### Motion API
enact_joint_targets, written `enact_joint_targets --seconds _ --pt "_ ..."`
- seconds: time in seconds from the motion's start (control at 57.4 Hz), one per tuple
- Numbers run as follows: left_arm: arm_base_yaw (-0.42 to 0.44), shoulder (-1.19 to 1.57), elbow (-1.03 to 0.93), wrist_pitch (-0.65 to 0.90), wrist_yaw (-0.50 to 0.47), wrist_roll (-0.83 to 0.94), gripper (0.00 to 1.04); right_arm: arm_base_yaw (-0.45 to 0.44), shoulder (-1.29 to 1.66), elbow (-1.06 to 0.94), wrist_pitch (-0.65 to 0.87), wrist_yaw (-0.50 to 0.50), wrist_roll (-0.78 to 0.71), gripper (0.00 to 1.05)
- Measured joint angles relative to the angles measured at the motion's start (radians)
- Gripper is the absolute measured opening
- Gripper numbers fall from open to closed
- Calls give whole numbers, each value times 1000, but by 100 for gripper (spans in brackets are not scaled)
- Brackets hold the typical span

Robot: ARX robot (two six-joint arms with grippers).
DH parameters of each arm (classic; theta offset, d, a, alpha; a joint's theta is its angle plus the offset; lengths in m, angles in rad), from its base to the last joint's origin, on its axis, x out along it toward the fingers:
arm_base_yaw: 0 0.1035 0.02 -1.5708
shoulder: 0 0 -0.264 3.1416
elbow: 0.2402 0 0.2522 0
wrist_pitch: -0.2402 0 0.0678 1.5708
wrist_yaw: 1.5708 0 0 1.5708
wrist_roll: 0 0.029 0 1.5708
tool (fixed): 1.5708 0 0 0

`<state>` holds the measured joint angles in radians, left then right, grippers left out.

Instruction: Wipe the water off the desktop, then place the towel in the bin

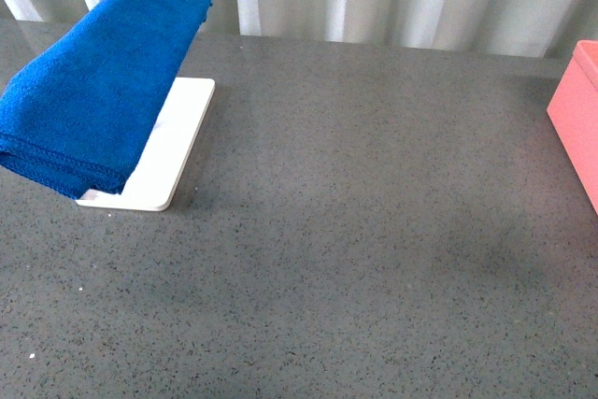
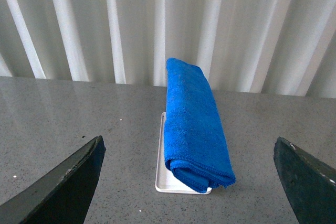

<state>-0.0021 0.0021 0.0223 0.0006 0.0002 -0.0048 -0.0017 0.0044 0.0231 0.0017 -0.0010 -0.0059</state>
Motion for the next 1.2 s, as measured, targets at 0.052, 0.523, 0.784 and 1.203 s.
enact_joint_targets --seconds 0.052,0.523,0.784,1.203 --pt "0 0 0 0 0 0 98 0 0 0 0 0 0 98" --pt "0 0 0 0 0 0 98 0 0 0 0 0 0 98" --pt "0 0 0 0 0 0 98 0 0 0 0 0 0 98" --pt "-26 78 55 -160 -76 -123 98 0 0 0 0 0 0 98"
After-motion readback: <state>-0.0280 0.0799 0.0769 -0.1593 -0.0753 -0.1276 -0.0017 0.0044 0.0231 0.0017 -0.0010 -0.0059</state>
